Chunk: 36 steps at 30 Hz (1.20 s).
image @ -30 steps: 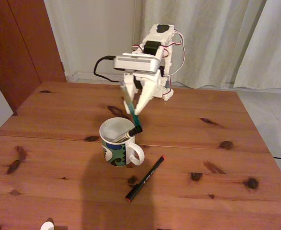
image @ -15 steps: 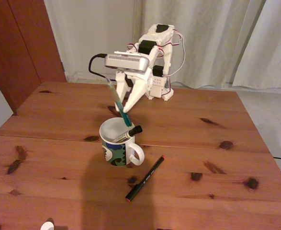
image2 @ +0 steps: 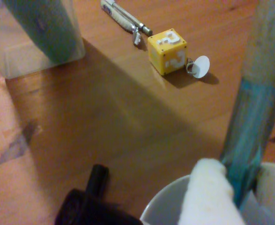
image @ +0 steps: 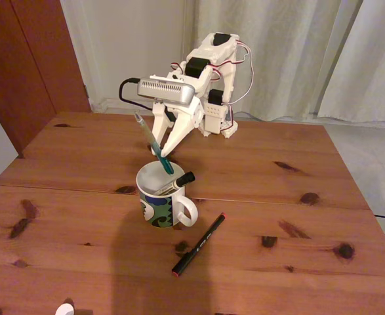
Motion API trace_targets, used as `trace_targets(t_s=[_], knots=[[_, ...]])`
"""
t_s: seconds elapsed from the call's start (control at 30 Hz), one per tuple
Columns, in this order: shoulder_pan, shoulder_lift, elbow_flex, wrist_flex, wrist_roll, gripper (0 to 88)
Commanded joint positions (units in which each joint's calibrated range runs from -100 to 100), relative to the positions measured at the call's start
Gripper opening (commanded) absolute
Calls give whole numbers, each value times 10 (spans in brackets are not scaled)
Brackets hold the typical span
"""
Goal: Clean up the desk and place the pens and markers into the cup
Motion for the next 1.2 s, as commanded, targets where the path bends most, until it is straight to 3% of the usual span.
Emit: trace_targets(t_s=[0.0, 0.2, 0.47, 0.9, 1.07, 1.17], knots=[[1, -30, -3, -16, 0, 12], [1, -30, 10, -16, 2, 16], [-4, -30, 42, -16, 31, 132], [-4, -23, -23, -16, 31, 127], [-39, 22, -109, -9, 32, 1], [-65, 66, -163, -7, 36, 10]])
